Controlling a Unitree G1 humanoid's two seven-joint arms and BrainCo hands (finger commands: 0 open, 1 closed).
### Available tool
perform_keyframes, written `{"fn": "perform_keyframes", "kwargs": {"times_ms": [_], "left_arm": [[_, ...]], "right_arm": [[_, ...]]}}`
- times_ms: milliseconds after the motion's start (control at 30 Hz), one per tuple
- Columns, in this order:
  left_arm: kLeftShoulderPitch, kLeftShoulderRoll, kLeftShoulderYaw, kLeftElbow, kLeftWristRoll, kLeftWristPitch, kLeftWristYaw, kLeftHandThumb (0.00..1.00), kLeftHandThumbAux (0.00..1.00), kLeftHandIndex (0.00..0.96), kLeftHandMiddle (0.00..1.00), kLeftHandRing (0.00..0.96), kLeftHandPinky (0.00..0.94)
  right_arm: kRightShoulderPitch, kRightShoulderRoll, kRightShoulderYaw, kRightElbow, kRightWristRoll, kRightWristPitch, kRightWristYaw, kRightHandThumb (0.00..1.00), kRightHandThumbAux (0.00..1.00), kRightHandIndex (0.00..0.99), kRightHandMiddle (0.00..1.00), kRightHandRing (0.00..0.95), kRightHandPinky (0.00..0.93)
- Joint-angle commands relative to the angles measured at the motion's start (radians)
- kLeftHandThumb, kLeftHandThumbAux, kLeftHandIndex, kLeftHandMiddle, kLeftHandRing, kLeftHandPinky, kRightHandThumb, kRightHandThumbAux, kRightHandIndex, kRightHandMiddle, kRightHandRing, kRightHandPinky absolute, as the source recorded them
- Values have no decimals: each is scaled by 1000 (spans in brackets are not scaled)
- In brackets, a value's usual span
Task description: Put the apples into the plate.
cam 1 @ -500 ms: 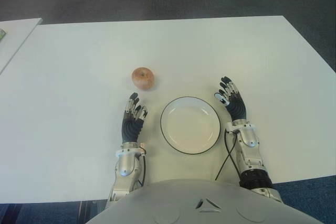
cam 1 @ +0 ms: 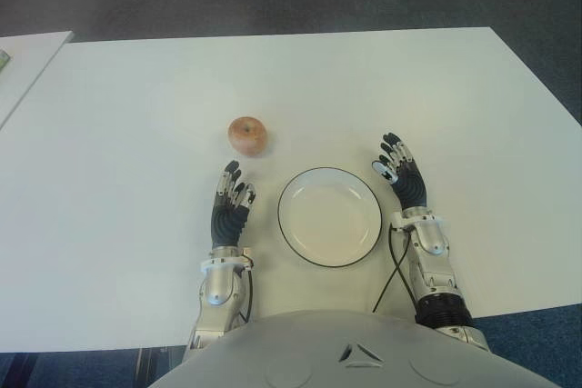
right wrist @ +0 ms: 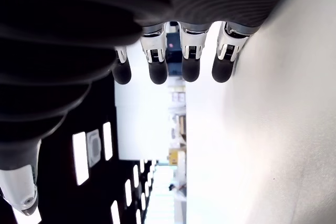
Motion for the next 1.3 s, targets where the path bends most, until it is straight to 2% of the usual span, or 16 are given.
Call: {"fn": "perform_keyframes", "kwargs": {"times_ms": [33,267,333,400,500,533,567,700,733,833,967,1167,1300], "left_arm": [[17,-40,-7,13,-3,25,3,79,618,15,0,0,0],[-11,29,67,94,-12,-40,-27,80,664,11,0,0,0],[-27,42,78,106,41,-54,2,90,659,7,0,0,0],[-40,61,86,97,147,-73,61,96,641,4,0,0,6],[-50,93,99,-8,373,-28,173,92,587,1,0,0,29],[-50,101,100,-65,451,11,194,89,568,0,0,0,38],[-49,104,100,-100,495,38,204,85,538,0,0,6,89],[-62,137,106,-212,650,132,206,97,461,0,0,36,174],[-66,154,113,-256,685,159,180,100,453,0,0,40,177],[-74,199,128,-352,761,211,111,146,431,0,0,26,101],[-87,294,147,-436,890,273,8,214,399,8,0,5,23],[-157,371,135,-534,1059,377,-190,268,353,11,0,0,2],[-218,407,106,-530,1142,405,-260,306,333,13,0,0,0]], "right_arm": [[37,5,1,33,-4,57,-3,139,580,0,0,0,0],[37,9,1,40,-5,52,-9,146,591,0,0,0,0],[37,8,3,44,-7,47,-6,148,598,0,0,0,0],[36,5,3,48,-7,43,-2,149,604,0,0,0,0],[33,4,2,57,-5,40,0,148,614,0,0,0,0],[31,3,1,61,-5,40,1,148,616,0,0,0,0],[30,3,1,63,-5,40,1,147,617,0,0,0,0],[19,3,-1,84,-4,35,0,143,617,0,0,0,0],[15,3,-3,93,-3,32,0,143,617,0,0,0,0],[8,3,-4,111,-2,24,0,142,612,0,0,0,0],[0,7,-6,132,-6,7,-8,145,602,0,0,0,0],[-7,14,-4,155,-15,-7,-23,152,580,0,0,0,0],[-11,18,-3,167,-18,-11,-29,153,572,0,0,0,1]]}}
